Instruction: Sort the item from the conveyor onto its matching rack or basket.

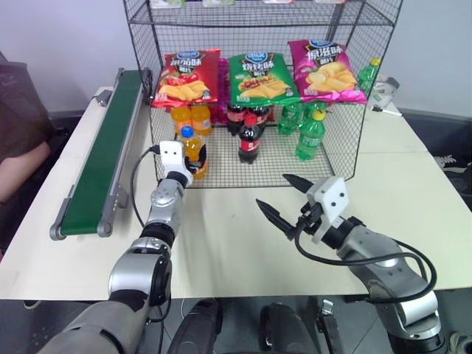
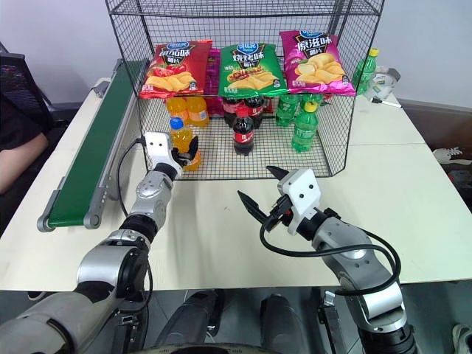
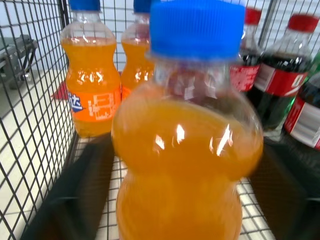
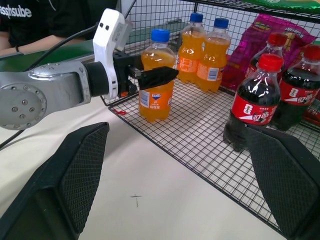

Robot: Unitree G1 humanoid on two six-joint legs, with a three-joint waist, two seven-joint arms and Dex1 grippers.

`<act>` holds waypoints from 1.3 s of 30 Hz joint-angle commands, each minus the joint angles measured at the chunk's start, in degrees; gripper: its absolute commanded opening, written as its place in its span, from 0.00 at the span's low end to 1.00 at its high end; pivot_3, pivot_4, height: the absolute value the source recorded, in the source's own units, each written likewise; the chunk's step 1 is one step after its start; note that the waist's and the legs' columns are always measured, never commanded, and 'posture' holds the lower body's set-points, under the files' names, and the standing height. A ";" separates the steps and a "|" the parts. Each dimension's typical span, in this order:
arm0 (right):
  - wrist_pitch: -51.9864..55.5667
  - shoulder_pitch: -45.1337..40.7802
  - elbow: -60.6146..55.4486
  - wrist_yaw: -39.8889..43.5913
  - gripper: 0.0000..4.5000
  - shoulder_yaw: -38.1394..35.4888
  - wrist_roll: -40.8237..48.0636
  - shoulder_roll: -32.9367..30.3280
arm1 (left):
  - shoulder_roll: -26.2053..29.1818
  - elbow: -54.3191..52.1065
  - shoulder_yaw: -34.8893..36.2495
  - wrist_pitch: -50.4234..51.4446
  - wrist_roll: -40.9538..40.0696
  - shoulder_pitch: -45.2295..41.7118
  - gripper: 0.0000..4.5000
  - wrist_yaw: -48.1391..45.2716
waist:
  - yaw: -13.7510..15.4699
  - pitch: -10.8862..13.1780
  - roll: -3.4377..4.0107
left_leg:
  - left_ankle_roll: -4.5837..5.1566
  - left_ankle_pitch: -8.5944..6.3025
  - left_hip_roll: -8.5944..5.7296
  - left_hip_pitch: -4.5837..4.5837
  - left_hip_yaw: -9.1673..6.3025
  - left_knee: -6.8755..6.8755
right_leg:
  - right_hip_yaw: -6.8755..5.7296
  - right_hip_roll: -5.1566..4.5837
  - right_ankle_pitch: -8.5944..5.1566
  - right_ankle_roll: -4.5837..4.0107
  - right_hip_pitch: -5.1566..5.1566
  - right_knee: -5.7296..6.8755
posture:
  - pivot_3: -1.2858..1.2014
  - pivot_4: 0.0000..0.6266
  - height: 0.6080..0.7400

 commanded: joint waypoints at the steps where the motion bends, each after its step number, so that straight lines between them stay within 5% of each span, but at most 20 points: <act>1: -1.74 -0.11 -1.47 0.72 1.00 -0.66 0.41 -0.25 | 0.65 -4.79 0.02 -1.09 0.05 0.88 0.99 -1.75 | 0.01 0.00 0.00 | 0.00 0.00 0.00 0.00 0.00 0.00 | 0.00 0.00 0.00 0.00 0.00 0.01 | 0.52 0.24 1.00; 11: -2.52 0.30 -1.01 1.56 1.00 -0.09 0.39 0.11 | 2.14 -25.70 -0.86 4.75 -0.33 12.18 0.99 -3.74 | -0.14 -0.01 0.01 | -0.01 0.00 0.01 0.01 -0.01 0.00 | 0.03 0.00 0.00 0.00 -0.02 0.05 | 0.52 0.24 1.00; 20: -2.52 0.28 -1.11 2.00 1.00 0.33 0.48 0.10 | 4.15 -53.05 -1.48 23.93 -4.12 23.89 0.99 -4.12 | 0.01 -0.03 0.03 | -0.01 0.00 0.01 0.04 -0.02 0.03 | 0.04 -0.03 0.00 -0.02 0.03 0.04 | 0.52 0.24 1.00; 24: -2.46 0.17 -1.11 2.11 1.00 0.41 0.46 -0.03 | 13.09 -67.09 -0.25 37.36 -11.87 30.85 0.99 -12.96 | -0.66 -0.03 0.06 | -0.01 0.00 0.07 0.04 -0.01 -0.04 | 0.08 -0.04 -0.01 -0.03 -0.02 0.05 | 0.52 0.24 1.00; 30: -2.67 0.01 -0.42 2.65 1.00 0.40 0.61 -0.10 | 24.76 -74.38 4.19 46.85 -15.29 37.01 0.99 -17.74 | -1.08 -0.05 0.10 | -0.02 -0.01 0.08 0.06 -0.03 -0.09 | 0.07 -0.07 -0.02 -0.06 -0.05 0.02 | 0.52 0.24 1.00; 39: -2.95 -0.25 0.30 2.70 1.00 1.20 0.01 0.29 | 28.09 -78.10 8.33 48.29 -17.00 42.70 0.99 -19.48 | -0.91 -0.04 0.12 | -0.03 -0.02 0.09 0.06 -0.03 -0.11 | 0.13 -0.13 -0.12 -0.24 -0.20 -0.06 | 0.52 0.24 1.00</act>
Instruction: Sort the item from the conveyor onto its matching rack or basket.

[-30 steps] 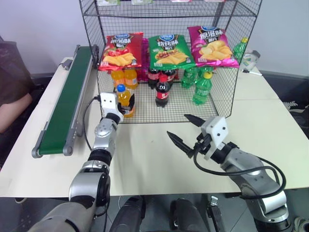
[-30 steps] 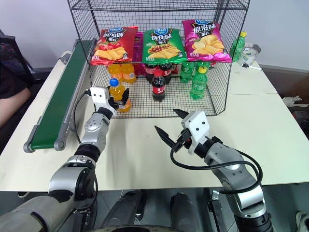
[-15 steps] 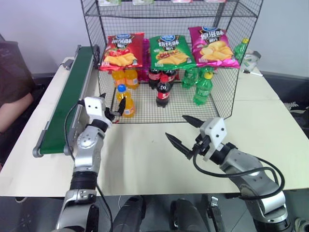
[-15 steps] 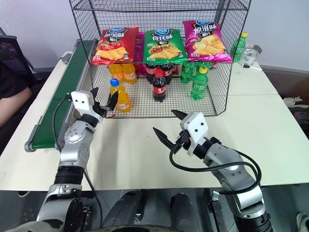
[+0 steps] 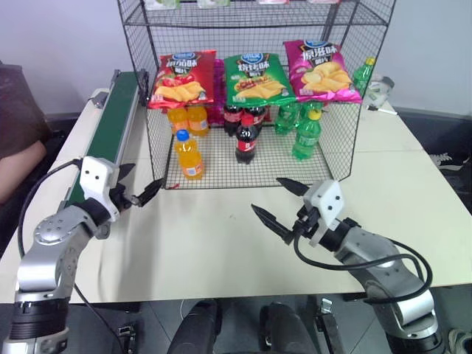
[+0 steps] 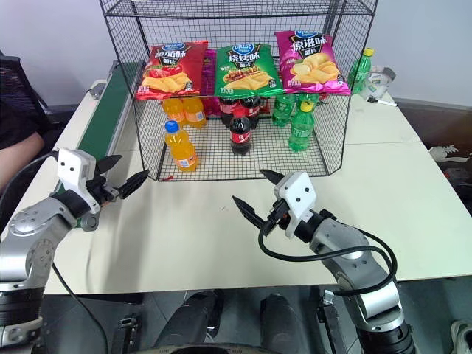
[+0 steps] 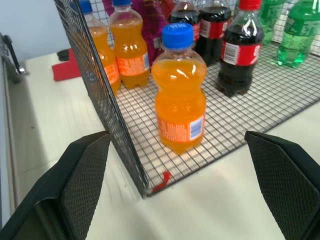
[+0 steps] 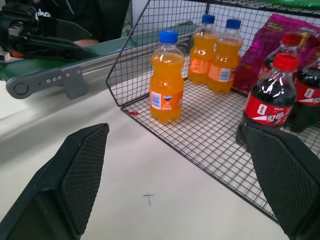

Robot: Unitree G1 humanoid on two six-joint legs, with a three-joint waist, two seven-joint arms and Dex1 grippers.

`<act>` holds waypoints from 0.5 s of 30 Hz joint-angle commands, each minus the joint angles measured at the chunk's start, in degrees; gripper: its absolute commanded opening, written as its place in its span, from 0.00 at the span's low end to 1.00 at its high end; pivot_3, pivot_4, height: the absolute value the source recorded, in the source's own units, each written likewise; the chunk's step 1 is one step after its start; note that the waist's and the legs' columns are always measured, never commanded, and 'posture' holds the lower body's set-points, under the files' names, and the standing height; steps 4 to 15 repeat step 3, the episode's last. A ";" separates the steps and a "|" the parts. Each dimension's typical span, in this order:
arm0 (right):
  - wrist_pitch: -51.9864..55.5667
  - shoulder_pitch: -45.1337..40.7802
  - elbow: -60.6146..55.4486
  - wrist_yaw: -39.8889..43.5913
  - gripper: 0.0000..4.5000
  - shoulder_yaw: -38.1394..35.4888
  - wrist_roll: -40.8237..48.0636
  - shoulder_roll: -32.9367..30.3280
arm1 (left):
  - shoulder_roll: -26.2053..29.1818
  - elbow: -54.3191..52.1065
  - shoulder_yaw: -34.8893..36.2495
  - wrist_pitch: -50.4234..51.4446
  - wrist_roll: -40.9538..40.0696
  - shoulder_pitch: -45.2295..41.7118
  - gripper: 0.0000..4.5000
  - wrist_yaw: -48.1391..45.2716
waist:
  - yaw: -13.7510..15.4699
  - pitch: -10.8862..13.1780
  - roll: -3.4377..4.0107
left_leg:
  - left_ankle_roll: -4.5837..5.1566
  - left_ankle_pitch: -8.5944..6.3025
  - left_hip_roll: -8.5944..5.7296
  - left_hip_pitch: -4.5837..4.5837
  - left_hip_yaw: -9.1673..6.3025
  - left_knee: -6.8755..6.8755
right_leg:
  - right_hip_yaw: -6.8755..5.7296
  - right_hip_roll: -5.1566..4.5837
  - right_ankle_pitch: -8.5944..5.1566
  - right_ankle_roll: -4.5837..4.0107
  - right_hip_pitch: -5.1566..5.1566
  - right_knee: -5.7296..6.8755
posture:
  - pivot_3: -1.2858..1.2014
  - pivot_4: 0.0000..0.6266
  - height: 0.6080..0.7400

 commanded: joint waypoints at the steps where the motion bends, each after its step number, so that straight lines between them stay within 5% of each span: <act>1: -1.12 -0.32 -1.22 -0.22 1.00 0.20 -0.13 0.22 | 0.41 -2.90 1.54 -1.05 -0.04 0.97 0.99 -0.06 | -0.01 0.00 0.00 | 0.00 0.00 0.00 0.00 0.00 -0.01 | 0.00 0.00 0.00 0.00 0.00 0.00 | 0.52 0.24 1.00; 15: -0.63 -0.20 -1.60 -0.62 1.00 0.47 -0.28 0.32 | 0.00 -3.26 1.38 -1.93 0.15 1.17 0.99 -0.09 | -0.01 0.00 0.00 | 0.00 0.00 0.00 0.00 0.00 -0.01 | 0.01 0.00 0.00 0.00 -0.01 0.00 | 0.52 0.24 1.00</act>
